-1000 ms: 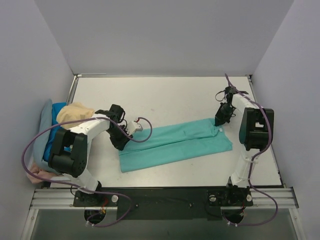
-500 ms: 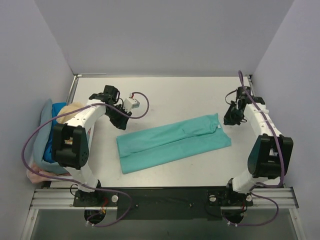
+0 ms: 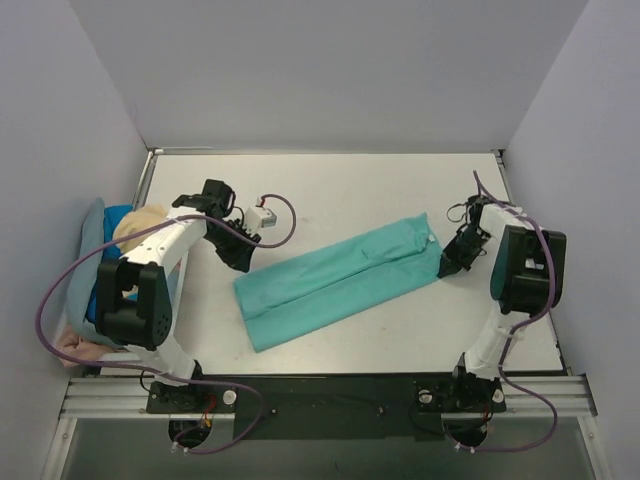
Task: Fold and stack the t-shirts
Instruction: Rotate the tshirt 90 degrees, then grab the bottom of the folded rectangular tshirt with both arms, then fold the folded rectangular tshirt in 1/3 of the way, then grab one side of the 2/3 rectangular tshirt with both arms
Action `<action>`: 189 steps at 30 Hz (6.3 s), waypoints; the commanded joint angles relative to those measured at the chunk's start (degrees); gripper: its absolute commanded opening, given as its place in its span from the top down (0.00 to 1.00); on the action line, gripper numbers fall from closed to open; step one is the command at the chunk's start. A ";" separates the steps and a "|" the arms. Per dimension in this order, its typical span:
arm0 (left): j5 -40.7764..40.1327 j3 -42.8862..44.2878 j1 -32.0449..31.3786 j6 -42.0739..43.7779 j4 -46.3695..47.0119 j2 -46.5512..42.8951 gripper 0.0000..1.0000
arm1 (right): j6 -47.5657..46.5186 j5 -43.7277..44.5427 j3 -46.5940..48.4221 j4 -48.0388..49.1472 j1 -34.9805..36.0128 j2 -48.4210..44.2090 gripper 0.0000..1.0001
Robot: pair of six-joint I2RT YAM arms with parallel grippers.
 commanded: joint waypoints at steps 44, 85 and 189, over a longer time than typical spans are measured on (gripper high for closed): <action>10.73 -26.59 -26.86 55.30 27.08 -9.08 0.29 | -83.02 -17.48 -35.70 16.92 48.94 -46.77 0.26; 17.15 -19.47 -24.22 1.88 25.48 -24.38 1.00 | -64.05 -26.19 -19.44 7.95 45.45 -43.68 1.00; 5.53 -10.69 -24.75 31.12 15.77 -7.05 1.00 | -84.35 -16.50 -14.87 4.28 41.21 -30.74 1.00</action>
